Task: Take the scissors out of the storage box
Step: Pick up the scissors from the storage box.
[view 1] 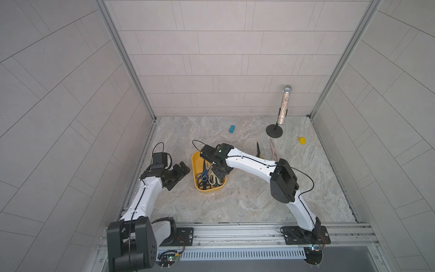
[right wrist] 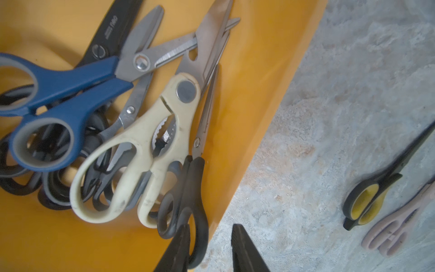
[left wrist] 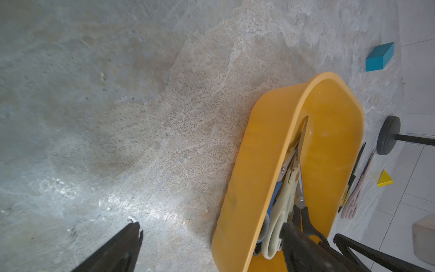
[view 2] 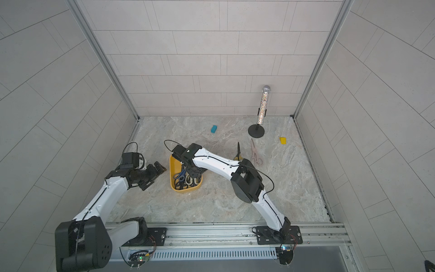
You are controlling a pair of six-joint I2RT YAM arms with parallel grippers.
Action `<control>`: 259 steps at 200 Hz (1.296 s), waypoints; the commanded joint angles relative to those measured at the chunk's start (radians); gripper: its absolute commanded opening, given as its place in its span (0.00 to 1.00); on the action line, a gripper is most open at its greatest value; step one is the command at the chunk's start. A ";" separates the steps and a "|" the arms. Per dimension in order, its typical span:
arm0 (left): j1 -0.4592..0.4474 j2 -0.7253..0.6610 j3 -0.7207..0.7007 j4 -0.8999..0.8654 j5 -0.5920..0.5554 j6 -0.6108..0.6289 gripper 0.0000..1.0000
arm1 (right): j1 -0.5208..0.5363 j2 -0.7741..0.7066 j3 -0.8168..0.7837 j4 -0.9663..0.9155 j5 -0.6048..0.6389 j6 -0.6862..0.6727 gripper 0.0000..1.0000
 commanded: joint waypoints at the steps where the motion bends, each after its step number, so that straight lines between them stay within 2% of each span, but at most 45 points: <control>1: -0.005 -0.009 0.000 -0.004 0.004 0.020 1.00 | 0.020 0.029 0.029 -0.083 0.055 -0.029 0.34; 61: -0.005 -0.020 -0.001 -0.001 0.006 0.021 1.00 | 0.064 0.109 0.106 -0.161 0.186 -0.072 0.32; 120: -0.005 -0.021 -0.001 -0.001 0.006 0.021 1.00 | 0.077 0.132 0.176 -0.217 0.265 -0.078 0.22; 199: -0.005 -0.020 -0.003 -0.001 0.004 0.019 1.00 | 0.078 0.124 0.251 -0.272 0.301 -0.081 0.00; 259: -0.003 -0.017 -0.003 -0.001 0.003 0.019 1.00 | 0.077 0.107 0.284 -0.307 0.296 -0.084 0.00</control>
